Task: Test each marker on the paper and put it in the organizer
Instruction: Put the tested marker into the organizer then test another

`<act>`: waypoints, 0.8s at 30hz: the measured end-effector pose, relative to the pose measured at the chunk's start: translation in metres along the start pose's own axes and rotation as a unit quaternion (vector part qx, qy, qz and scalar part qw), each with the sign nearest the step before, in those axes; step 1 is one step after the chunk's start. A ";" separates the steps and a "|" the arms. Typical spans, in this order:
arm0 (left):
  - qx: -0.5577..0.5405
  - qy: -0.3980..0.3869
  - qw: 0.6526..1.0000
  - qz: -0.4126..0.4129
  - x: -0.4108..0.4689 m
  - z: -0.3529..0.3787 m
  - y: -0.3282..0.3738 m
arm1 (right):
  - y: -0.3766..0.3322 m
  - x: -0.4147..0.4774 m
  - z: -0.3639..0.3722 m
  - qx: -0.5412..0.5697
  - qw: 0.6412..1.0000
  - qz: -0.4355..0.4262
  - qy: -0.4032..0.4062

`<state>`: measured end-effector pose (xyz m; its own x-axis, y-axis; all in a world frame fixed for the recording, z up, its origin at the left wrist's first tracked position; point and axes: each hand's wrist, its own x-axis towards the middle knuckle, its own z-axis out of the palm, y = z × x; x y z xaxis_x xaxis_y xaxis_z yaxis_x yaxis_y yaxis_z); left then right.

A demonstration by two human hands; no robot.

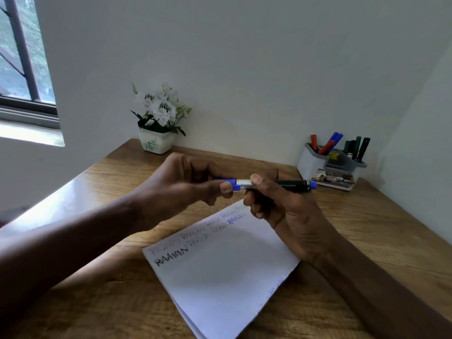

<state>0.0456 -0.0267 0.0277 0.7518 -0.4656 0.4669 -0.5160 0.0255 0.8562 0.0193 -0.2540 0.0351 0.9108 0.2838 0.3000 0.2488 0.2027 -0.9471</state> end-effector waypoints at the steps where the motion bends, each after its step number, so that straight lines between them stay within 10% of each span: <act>1: -0.018 0.000 1.000 -0.003 -0.001 0.001 0.001 | 0.000 0.001 0.001 -0.001 1.000 -0.013 -0.005; 11: 0.148 0.011 0.987 -0.054 0.002 0.003 -0.010 | 0.007 0.004 0.002 -0.114 0.993 -0.029 -0.002; 18: 0.463 -0.068 0.876 -0.119 0.003 0.002 -0.024 | -0.015 0.009 -0.026 -0.161 0.985 -0.033 0.045; 24: 0.526 -0.118 0.836 -0.107 0.007 0.004 -0.024 | -0.017 0.020 -0.069 -0.288 0.908 -0.148 0.265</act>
<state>0.0623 -0.0340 0.0094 0.8354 -0.5244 0.1645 -0.5485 -0.8144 0.1894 0.0562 -0.3164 0.0493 0.7688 -0.2253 0.5984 0.5004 -0.3706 -0.7825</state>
